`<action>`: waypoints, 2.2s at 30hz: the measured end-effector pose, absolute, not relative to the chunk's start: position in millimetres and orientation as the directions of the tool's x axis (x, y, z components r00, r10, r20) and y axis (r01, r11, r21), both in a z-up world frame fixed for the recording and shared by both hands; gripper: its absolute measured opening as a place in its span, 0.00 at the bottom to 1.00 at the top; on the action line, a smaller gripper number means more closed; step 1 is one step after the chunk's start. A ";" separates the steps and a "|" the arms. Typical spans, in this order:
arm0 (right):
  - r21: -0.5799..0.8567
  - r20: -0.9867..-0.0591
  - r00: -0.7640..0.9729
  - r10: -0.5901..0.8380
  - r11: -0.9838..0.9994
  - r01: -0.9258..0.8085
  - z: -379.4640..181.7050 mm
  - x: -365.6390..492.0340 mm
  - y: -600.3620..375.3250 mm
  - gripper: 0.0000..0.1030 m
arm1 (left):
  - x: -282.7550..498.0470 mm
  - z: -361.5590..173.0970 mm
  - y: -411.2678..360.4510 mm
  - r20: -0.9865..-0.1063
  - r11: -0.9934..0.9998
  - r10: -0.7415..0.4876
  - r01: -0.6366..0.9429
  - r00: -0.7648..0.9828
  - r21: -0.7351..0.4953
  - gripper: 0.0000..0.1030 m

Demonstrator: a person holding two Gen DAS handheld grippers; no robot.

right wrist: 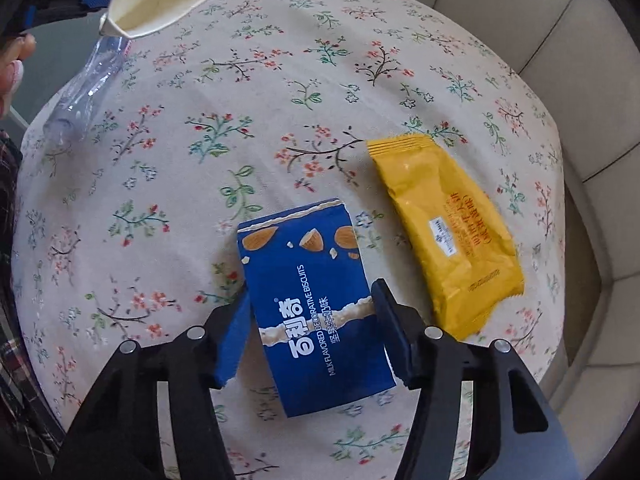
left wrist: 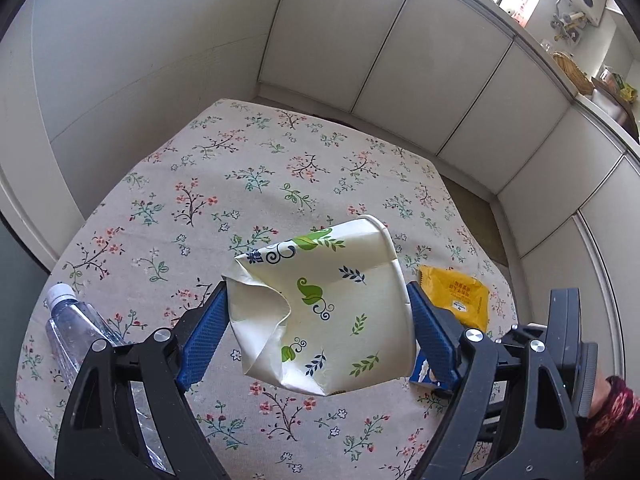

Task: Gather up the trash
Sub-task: 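Grasp the white paper cup with the left tool while the right tool grasps the blue biscuit box, then carry cup and box over the white bin and open the right tool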

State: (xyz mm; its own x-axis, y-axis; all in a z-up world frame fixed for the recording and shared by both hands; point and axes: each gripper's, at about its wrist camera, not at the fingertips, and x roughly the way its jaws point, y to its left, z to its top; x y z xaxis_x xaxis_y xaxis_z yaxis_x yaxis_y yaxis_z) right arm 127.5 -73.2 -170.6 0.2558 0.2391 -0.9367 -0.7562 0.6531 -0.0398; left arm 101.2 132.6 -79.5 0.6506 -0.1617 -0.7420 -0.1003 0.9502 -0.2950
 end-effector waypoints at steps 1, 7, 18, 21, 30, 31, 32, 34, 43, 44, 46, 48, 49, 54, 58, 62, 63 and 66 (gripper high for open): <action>-0.025 -0.930 0.264 0.255 0.672 -0.740 -170.1 125.6 -75.1 0.55 | 99.7 -78.4 131.5 -0.740 0.951 -0.160 -0.099 0.654 -0.293 0.79; -0.056 -0.892 0.363 0.270 0.729 -0.682 -152.7 110.5 -58.4 0.54 | 96.9 -73.3 136.5 -0.726 0.947 -0.142 -0.122 0.673 -0.297 0.79; -0.057 -0.723 0.617 0.311 0.863 -0.502 -100.6 123.0 -32.6 0.54 | 95.5 -66.4 150.3 -0.706 0.942 -0.064 -0.191 0.705 -0.277 0.79; -0.070 -0.684 0.672 0.284 0.891 -0.448 -93.5 123.6 -31.9 0.54 | 94.4 -63.3 151.8 -0.697 0.943 -0.035 -0.207 0.717 -0.261 0.79; -0.057 -0.598 0.761 0.254 0.933 -0.356 -72.5 118.9 -37.6 0.54 | 89.2 -53.2 146.1 -0.669 0.947 0.002 -0.216 0.743 -0.238 0.79; -0.055 -0.592 0.766 0.252 0.935 -0.351 -70.9 117.2 -39.0 0.54 | 87.9 -51.4 145.0 -0.663 0.948 0.006 -0.215 0.748 -0.234 0.79; -0.054 -0.584 0.772 0.250 0.937 -0.345 -68.8 115.9 -40.2 0.54 | 86.7 -50.0 144.0 -0.658 0.949 0.009 -0.214 0.753 -0.232 0.79; -0.054 -0.570 0.786 0.241 0.943 -0.329 -65.5 112.2 -43.5 0.54 | 85.1 -48.3 142.3 -0.651 0.951 0.011 -0.210 0.759 -0.229 0.79; -0.037 -0.496 0.847 0.192 0.970 -0.242 -42.9 90.6 -63.0 0.54 | 71.2 -32.1 130.1 -0.604 0.959 0.012 -0.181 0.797 -0.219 0.79; -0.035 -0.490 0.852 0.187 0.972 -0.233 -40.2 87.6 -65.9 0.54 | 68.9 -30.4 128.4 -0.600 0.959 0.009 -0.178 0.800 -0.223 0.79; -0.033 -0.479 0.860 0.176 0.975 -0.218 -35.4 81.1 -72.1 0.54 | 64.1 -24.7 124.3 -0.587 0.958 -0.001 -0.168 0.810 -0.232 0.79; -0.034 -0.463 0.872 0.159 0.980 -0.196 -30.3 74.4 -79.2 0.54 | 60.5 -18.8 118.7 -0.574 0.960 -0.008 -0.155 0.819 -0.235 0.79; -0.034 -0.458 0.876 0.153 0.981 -0.189 -28.1 72.2 -82.7 0.54 | 59.3 -16.5 116.0 -0.569 0.960 -0.012 -0.149 0.822 -0.236 0.79; -0.027 -0.433 0.895 0.108 0.991 -0.133 -17.5 59.9 -106.8 0.54 | 52.9 -5.3 99.2 -0.546 0.964 -0.029 -0.121 0.837 -0.238 0.79; -0.018 -0.423 0.904 0.067 0.996 -0.082 -11.9 53.0 -129.9 0.54 | 48.9 -4.5 80.7 -0.544 0.963 -0.055 -0.099 0.837 -0.251 0.80; -0.018 -0.410 0.912 0.002 1.000 -0.010 -6.0 43.8 -159.7 0.54 | 46.8 -4.8 58.3 -0.550 0.966 -0.084 -0.067 0.831 -0.248 0.80; -0.019 -0.409 0.912 -0.011 1.000 0.003 -4.5 42.3 -165.5 0.54 | 46.6 -4.0 49.7 -0.551 0.967 -0.095 -0.054 0.829 -0.248 0.80; -0.019 -0.407 0.912 -0.059 0.998 0.057 -2.3 35.2 -189.9 0.54 | 44.0 -1.8 31.8 -0.550 0.970 -0.118 -0.023 0.827 -0.242 0.80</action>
